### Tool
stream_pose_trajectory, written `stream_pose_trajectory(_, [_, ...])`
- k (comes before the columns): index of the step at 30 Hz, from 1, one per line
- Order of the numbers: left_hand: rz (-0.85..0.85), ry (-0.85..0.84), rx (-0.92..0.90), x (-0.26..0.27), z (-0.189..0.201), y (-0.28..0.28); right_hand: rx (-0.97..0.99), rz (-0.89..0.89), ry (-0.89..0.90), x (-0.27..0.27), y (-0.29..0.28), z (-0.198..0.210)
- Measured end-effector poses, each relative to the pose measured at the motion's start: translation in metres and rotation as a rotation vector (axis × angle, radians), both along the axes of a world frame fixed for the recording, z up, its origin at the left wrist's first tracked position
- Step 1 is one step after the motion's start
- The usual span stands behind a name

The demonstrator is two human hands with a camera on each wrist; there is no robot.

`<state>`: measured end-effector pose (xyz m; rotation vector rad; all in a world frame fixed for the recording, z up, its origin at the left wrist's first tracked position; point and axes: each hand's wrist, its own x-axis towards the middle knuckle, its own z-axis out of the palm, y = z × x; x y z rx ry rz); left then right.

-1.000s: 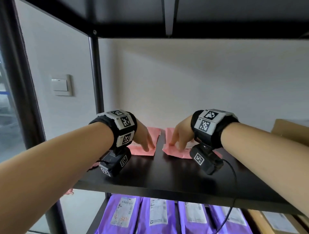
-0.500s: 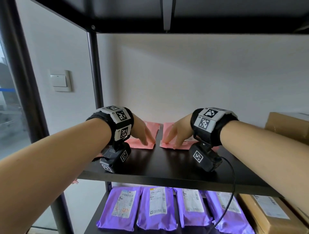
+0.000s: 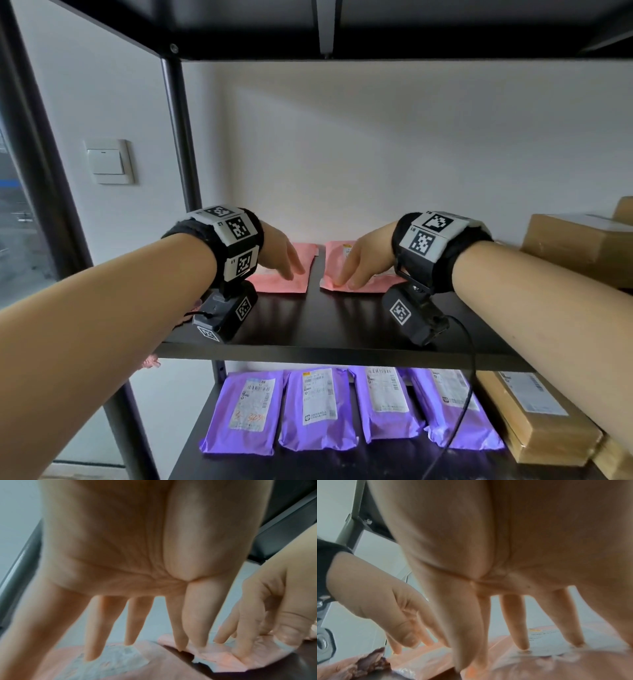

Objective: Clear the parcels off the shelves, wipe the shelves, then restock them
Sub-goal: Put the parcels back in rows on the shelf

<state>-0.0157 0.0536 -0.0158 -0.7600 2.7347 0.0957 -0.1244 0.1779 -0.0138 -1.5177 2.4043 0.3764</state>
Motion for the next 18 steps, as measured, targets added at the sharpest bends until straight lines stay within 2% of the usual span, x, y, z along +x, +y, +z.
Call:
stream_pose_trajectory(4, [-0.030,0.180,-0.021,-0.007,0.005,0.030,-0.249,-0.044,-0.032,-0.019,0.023,0.003])
stream_pose_trajectory(8, [-0.101,0.253,-0.033,-0.031,-0.001,0.062,-0.300,-0.122,0.051,-0.049,0.069,0.011])
stream_pose_trajectory(11, [-0.150,0.237,-0.060,-0.056,-0.009,0.091,-0.276,-0.226,0.059,-0.077,0.110,0.006])
stream_pose_trajectory(14, [-0.174,0.141,-0.097,-0.078,-0.020,0.113,-0.197,-0.314,0.076,-0.106,0.136,-0.009])
stream_pose_trajectory(18, [-0.121,0.042,-0.137,-0.096,-0.025,0.126,-0.306,-0.371,-0.085,-0.141,0.143,-0.028])
